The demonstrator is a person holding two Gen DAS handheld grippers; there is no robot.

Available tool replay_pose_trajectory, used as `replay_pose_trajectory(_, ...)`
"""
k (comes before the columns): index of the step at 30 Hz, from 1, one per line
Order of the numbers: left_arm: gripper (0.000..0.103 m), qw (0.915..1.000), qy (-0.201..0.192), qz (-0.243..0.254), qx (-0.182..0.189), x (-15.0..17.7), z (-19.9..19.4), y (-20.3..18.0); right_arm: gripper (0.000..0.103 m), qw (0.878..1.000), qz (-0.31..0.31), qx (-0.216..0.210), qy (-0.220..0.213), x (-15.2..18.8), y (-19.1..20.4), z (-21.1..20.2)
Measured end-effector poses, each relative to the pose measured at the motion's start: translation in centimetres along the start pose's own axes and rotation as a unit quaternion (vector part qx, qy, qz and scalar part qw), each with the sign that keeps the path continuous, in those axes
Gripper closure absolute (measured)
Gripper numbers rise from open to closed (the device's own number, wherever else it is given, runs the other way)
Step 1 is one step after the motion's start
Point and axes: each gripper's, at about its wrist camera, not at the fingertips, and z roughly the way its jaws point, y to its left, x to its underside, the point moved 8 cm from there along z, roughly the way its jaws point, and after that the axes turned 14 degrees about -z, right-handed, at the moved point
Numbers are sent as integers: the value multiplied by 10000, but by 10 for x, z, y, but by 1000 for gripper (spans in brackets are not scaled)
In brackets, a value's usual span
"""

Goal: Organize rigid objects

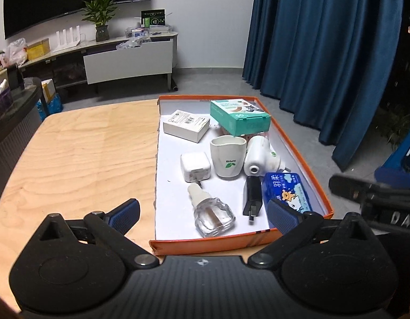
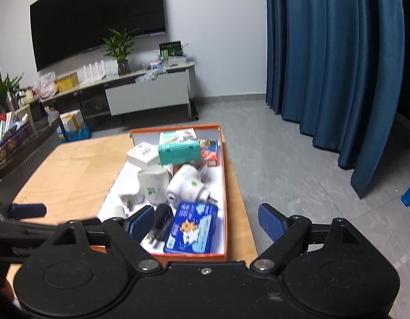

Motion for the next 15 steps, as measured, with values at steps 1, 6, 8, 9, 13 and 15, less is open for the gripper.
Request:
replay_pose_trajectory(1, 0, 10000, -37, -6, -18, 0, -1, 1, 3, 10000, -21, 8, 33, 2, 1, 0)
replay_pose_trajectory(6, 0, 10000, -17, 20, -92, 2, 0, 1, 3, 9999, -42, -51, 137, 8, 5, 1)
replay_pose_trajectory(8, 0, 9999, 24, -32, -105, 3, 1, 2, 3, 9998, -31, -83, 171, 10, 6, 2)
replay_pose_trajectory(9, 0, 9999, 49, -84, -115, 3, 2, 4, 3, 9998, -29, -96, 186, 10, 6, 3)
replay_pose_trajectory(13, 0, 9998, 19, -65, -176, 3, 2, 5, 3, 9996, -7, -148, 232, 13, 8, 4)
replay_pose_trajectory(15, 0, 9997, 28, -78, -213, 4, 3, 6, 3, 9996, -6, -168, 246, 13, 9, 5)
